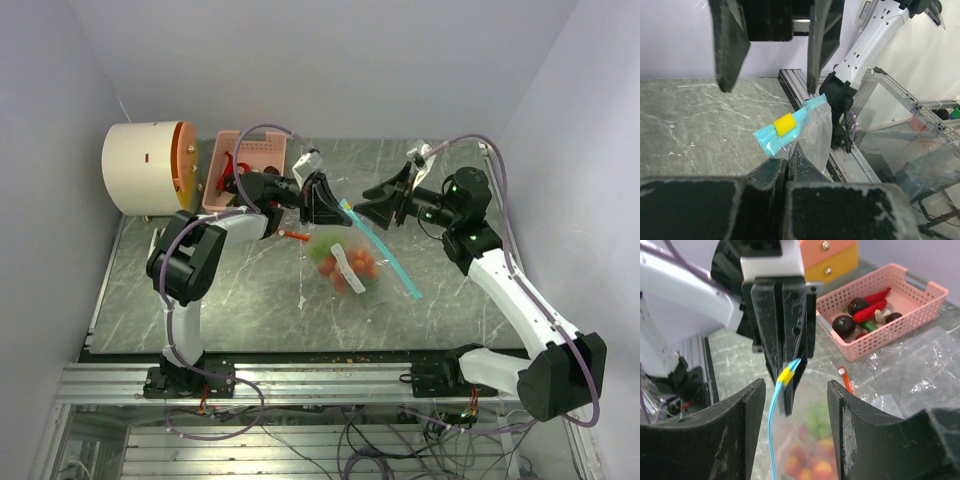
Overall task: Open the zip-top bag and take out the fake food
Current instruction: Pick up the zipper food storage bag at the center of the board, then unzip the zipper food storage bag at the center of the board.
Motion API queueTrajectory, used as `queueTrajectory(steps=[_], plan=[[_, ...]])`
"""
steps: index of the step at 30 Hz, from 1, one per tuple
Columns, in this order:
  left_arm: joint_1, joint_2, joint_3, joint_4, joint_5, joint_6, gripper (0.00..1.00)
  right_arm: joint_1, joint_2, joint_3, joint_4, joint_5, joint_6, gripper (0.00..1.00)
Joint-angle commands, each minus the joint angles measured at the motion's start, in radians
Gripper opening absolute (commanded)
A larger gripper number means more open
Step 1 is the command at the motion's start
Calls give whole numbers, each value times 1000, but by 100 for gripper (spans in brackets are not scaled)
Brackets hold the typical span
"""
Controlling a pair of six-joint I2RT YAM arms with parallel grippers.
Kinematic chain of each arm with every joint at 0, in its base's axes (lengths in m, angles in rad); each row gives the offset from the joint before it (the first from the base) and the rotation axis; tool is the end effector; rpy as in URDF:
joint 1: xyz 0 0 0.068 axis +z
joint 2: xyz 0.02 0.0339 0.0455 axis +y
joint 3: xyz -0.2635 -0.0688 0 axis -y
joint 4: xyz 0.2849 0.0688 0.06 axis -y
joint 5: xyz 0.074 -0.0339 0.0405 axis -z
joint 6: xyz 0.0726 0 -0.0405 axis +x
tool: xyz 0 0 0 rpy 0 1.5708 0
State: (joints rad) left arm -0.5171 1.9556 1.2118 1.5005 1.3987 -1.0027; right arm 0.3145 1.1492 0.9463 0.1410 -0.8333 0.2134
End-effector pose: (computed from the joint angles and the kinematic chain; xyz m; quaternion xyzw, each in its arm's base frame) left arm 0.3402 -0.2758 0.2683 0.5009 0.4362 -0.6688 0.3339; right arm 0.2933 0.1519 0.3477 -0.3105 0.6515 0.4481 0.5277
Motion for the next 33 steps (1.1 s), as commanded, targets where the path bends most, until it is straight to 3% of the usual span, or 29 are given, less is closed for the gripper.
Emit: queueTrajectory(steps=[1, 8, 15, 17, 29, 31, 33], plan=[[-14, -34, -15, 227, -9, 8, 7, 3, 59, -8, 228, 37, 241, 53], [-14, -18, 8, 227, 5, -9, 7, 53, 124, 14, 256, 8, 276, 51], [-11, -14, 12, 228, 5, -6, 7, 115, 115, 35, 155, 67, 189, 23], [-9, -12, 14, 228, 2, -9, 7, 114, 109, 38, 137, 77, 178, 19], [2, -3, 21, 228, -10, -10, 7, 114, 70, 46, 48, 133, 136, 24], [2, -3, 20, 228, -9, -10, 7, 114, 70, 45, 49, 129, 138, 20], [3, -4, 19, 228, -8, -12, 7, 113, 69, 44, 49, 131, 139, 9]])
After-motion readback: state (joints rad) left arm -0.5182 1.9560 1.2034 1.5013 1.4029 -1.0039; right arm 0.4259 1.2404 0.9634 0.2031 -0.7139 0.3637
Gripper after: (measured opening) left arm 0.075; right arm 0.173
